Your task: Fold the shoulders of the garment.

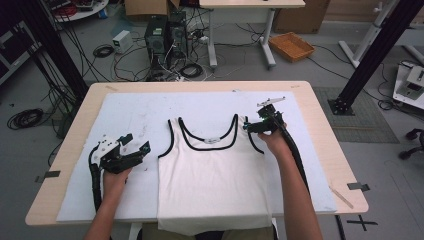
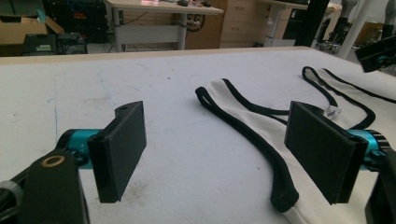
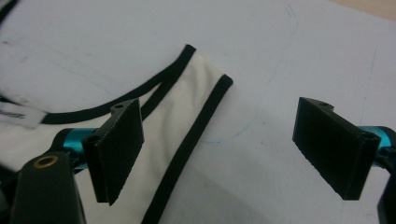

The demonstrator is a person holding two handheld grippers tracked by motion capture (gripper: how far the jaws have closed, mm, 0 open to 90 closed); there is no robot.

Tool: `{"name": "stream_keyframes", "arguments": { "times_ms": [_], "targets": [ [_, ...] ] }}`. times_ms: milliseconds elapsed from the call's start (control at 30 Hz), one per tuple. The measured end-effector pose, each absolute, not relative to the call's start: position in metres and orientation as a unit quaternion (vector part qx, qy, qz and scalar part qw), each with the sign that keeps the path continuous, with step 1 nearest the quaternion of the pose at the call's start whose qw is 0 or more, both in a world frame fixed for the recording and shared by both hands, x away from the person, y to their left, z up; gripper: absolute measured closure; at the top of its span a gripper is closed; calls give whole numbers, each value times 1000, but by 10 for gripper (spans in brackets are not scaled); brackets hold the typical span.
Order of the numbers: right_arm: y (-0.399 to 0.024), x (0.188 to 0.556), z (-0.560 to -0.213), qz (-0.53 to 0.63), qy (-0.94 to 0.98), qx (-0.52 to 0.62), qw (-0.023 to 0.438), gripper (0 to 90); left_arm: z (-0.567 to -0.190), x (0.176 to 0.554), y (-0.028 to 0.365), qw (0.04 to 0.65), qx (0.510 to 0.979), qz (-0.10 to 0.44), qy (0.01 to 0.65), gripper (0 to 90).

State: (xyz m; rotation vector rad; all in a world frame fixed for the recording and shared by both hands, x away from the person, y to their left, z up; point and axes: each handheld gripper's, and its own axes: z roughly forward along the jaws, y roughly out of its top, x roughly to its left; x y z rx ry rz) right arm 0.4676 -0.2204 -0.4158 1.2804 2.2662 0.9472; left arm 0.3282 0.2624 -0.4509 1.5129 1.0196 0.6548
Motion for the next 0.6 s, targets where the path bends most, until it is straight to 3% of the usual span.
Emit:
{"name": "stream_keyframes", "arguments": {
  "times_ms": [33,267,367,533,600],
  "targets": [
    [-220,474,-423,333,800,466,179,263,-451,328,262,566,643,278,434,209],
    [-209,484,-443,317,814,458,167,376,-451,328,263,567,643,277,433,209],
    [-206,484,-444,326,814,449,174,510,-451,328,263,568,642,276,435,209],
    [-199,479,-441,330,834,413,160,861,-451,329,264,569,638,274,441,211],
    [-199,477,-439,329,835,408,168,874,-451,329,264,570,637,273,441,211]
  ]
}}
